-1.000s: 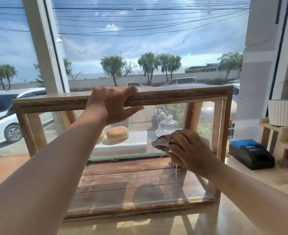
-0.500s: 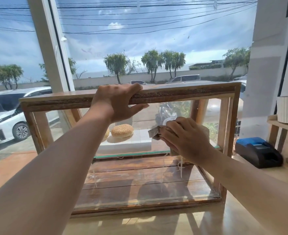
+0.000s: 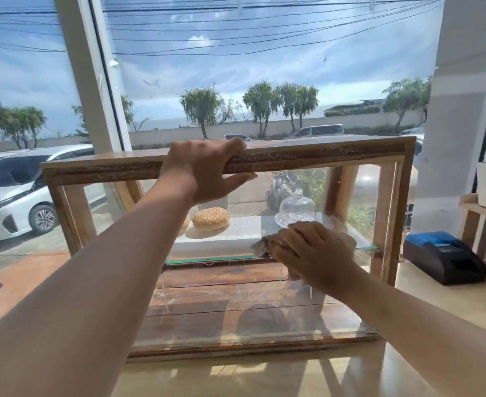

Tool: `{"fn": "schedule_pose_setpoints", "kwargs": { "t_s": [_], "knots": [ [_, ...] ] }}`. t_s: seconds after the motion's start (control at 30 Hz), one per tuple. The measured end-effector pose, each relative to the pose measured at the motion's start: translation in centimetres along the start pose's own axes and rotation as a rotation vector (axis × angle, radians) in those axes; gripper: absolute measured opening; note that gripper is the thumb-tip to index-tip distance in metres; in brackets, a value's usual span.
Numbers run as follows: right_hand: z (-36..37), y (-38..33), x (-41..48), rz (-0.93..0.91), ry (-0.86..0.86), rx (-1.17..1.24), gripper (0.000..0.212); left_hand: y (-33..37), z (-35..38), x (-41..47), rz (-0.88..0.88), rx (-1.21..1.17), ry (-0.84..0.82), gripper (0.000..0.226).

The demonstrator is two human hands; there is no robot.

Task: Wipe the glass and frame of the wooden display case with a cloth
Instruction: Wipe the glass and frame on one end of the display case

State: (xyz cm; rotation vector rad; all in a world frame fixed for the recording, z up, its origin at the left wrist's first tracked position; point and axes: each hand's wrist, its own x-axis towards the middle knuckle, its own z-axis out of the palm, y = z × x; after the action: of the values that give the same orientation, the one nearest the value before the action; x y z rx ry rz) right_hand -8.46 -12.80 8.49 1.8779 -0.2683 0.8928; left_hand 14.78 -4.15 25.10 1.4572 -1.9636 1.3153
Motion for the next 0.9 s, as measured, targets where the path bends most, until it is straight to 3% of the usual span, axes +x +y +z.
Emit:
{"fn": "schedule_pose_setpoints", "kwargs": {
  "t_s": [0.07,0.13,0.27,0.33,0.47,0.6,0.73,0.8,0.9],
  "knots": [
    [-0.1,-1.0,-1.9,-0.068,-0.049,0.015,0.044,0.1,-0.1,0.0,-0.002,0.012,0.012,0.062],
    [-0.2,-0.6,-1.7,-0.050,-0.015,0.016,0.035,0.2,-0.2,-0.1,-0.009,0.018,0.017,0.062],
    [-0.8,2.8,4.1,0.206,0.158,-0.025,0.032,0.0,-0.1,0.0,-0.006,0.013,-0.001,0.062],
    [-0.7,3.5,5.7,0.235,0.180,-0.043,0.034,0.0,0.0,0.0,-0.008,0.008,-0.011,0.062],
    [0.2,1.2,4.1,0.177,0.151,0.008,0.042,0.0,0.0,0.0,-0.021,-0.002,-0.020,0.063],
    [1.2,-2.6,-0.4,-0.006,-0.013,0.060,0.047,-0.1,0.1,0.1,-0.022,-0.009,-0.010,0.065],
    [0.7,-2.7,-4.8,-0.141,-0.079,0.063,0.029,0.0,0.2,0.0,-0.024,-0.015,0.007,0.064],
    [-0.1,-0.4,-5.5,-0.104,-0.059,0.053,0.024,0.1,0.3,0.0,-0.019,-0.010,0.019,0.064],
    [-1.1,3.6,-3.6,0.040,-0.021,0.036,0.042,0.0,0.4,0.0,-0.008,-0.001,0.026,0.064]
  ]
}}
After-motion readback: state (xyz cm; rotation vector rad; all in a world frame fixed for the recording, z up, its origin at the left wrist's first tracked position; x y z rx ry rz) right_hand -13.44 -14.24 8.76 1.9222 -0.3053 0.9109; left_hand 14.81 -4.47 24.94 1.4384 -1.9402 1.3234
